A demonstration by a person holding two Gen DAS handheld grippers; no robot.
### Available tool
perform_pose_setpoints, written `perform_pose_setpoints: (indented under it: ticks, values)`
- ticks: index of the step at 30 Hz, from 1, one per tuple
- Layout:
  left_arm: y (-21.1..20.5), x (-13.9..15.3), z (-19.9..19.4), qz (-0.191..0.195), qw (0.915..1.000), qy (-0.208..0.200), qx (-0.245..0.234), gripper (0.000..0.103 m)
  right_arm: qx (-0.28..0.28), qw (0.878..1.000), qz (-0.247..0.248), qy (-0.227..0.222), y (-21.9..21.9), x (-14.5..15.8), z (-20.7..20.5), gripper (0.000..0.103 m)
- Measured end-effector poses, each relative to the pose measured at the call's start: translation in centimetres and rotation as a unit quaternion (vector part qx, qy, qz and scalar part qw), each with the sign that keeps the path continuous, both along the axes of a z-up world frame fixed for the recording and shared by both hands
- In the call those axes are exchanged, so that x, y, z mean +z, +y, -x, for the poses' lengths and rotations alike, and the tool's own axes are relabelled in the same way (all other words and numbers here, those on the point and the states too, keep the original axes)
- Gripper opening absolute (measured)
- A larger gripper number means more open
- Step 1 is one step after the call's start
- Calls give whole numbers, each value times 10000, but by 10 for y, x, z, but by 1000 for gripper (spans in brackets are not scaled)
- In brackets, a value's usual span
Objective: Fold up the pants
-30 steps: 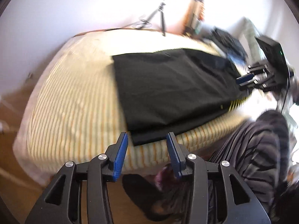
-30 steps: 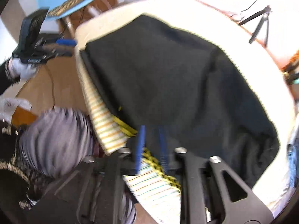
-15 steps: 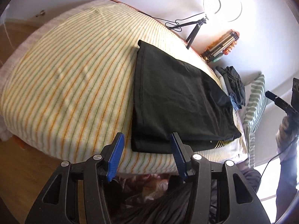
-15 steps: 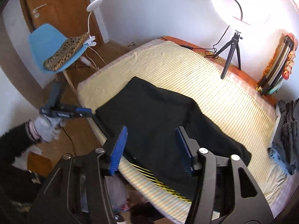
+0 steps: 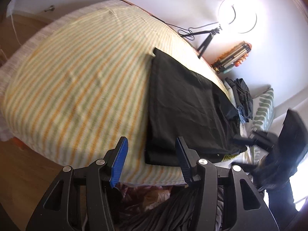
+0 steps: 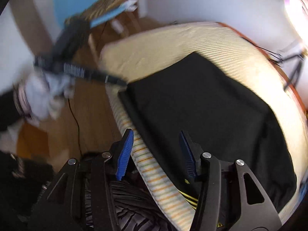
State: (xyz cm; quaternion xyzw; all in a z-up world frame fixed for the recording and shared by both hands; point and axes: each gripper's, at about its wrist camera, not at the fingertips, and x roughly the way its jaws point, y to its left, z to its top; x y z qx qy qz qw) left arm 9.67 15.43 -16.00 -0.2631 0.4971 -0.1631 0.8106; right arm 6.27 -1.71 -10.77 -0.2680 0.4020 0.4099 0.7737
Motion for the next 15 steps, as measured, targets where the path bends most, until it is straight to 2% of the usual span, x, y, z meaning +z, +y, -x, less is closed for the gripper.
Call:
perform_pose_setpoints:
  ticks: [2,6,7,9,11,15]
  values:
    - [3,0,1,-69,10000,13,22,50,178,9997,185,-17,13,-18,1,45]
    - [-2,5,8,-529,9985,-88,-96,50,409,9964,693,-270,31,-49,-1,38]
    - [-4,7,10,-644,9977,-126,-171,50,419,9963,708,-254,31,-53,-2,33]
    - [-8,9,13,-719,9969,-157,-262,50,399,9980,492,-35,29,-53,-7,30]
    - [-8,9,14,-643,9974,-132,-309,50,353,9987,375,46,26,-52,-12,23]
    - [-10,9,14,-598,9976,-109,-344,50,184,9979,-149,605,13,-43,-26,23]
